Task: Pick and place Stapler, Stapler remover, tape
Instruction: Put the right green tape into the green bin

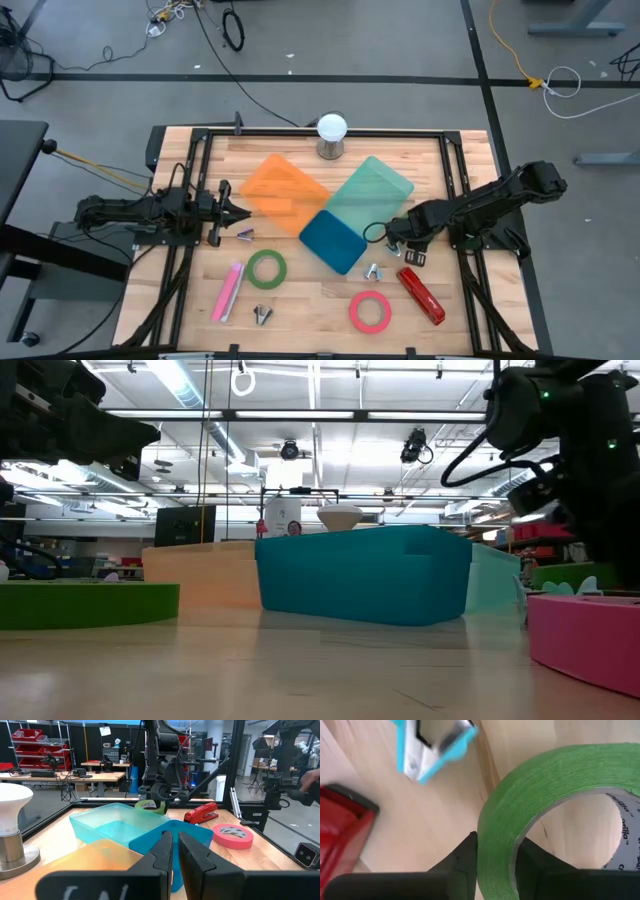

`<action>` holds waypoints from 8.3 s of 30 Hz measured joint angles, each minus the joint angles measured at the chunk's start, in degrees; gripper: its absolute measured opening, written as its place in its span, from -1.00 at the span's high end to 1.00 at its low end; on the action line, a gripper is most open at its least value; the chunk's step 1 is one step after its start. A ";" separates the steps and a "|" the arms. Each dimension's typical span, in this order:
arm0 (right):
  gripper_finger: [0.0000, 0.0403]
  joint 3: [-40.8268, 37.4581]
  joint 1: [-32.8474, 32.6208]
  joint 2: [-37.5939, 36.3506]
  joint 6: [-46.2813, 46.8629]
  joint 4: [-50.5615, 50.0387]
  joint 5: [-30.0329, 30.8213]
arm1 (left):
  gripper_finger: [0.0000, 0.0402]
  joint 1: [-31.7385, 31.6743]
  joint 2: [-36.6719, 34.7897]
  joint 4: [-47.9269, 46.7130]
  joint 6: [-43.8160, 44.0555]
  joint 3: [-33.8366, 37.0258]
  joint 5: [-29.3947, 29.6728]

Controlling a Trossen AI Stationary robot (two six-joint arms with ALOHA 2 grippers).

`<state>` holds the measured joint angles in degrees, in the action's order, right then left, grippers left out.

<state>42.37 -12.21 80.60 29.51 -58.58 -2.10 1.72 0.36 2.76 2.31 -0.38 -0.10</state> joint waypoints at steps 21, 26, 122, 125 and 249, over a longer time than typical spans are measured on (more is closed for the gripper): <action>0.55 8.39 0.03 -0.09 -1.32 -14.16 1.88 | 0.84 0.02 0.00 -0.02 0.02 -0.02 0.01; 0.55 12.35 0.84 -0.09 -3.22 -14.29 5.16 | 0.84 0.00 0.00 -0.02 0.00 -0.01 0.02; 0.55 -2.82 27.93 -0.09 -19.51 44.08 2.68 | 0.84 0.01 0.00 -0.02 0.01 -0.02 0.00; 0.55 -2.82 27.93 -0.09 -19.51 44.08 2.68 | 0.84 0.01 0.00 -0.01 0.00 -0.02 0.01; 0.55 -2.79 27.85 -0.09 -16.71 46.12 -2.85 | 0.84 0.01 0.00 -0.02 0.02 -0.01 0.01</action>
<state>39.57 15.64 80.51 12.80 -12.46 -4.95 1.73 0.36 2.74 2.33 -0.39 -0.09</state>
